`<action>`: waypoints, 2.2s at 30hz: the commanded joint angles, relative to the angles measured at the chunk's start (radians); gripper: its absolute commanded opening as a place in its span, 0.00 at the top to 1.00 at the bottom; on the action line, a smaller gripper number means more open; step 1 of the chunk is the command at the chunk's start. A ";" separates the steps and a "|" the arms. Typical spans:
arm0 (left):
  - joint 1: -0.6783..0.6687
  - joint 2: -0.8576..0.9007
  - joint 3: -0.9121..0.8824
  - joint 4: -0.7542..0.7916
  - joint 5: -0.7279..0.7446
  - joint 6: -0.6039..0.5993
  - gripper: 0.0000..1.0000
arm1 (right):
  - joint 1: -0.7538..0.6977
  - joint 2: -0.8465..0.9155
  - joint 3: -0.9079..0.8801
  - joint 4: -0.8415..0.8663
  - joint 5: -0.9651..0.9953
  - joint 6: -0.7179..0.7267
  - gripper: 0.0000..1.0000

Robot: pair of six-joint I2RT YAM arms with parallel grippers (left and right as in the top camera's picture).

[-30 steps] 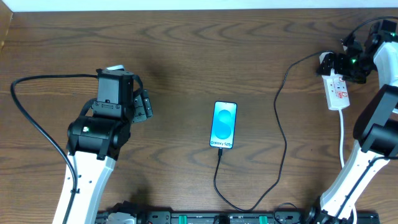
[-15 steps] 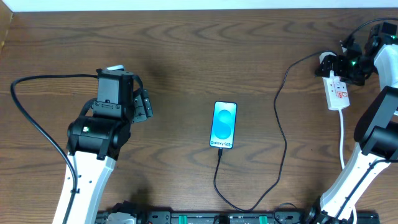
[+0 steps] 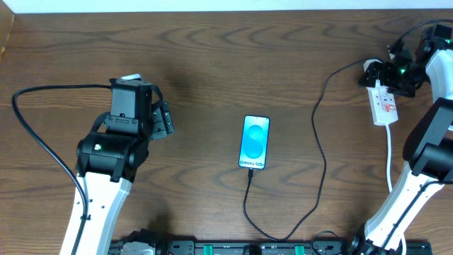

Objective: Plug charger to phone and switch on socket

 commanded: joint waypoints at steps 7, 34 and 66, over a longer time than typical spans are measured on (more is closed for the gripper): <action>-0.001 0.001 0.010 0.000 -0.012 0.006 0.14 | -0.028 0.006 0.240 -0.208 -0.119 0.026 0.01; -0.001 0.001 0.010 0.000 -0.013 0.006 0.14 | -0.032 -0.348 0.343 -0.454 0.160 0.156 0.01; -0.015 -0.404 -0.288 0.002 -0.013 0.006 0.14 | -0.032 -0.348 0.343 -0.454 0.160 0.156 0.01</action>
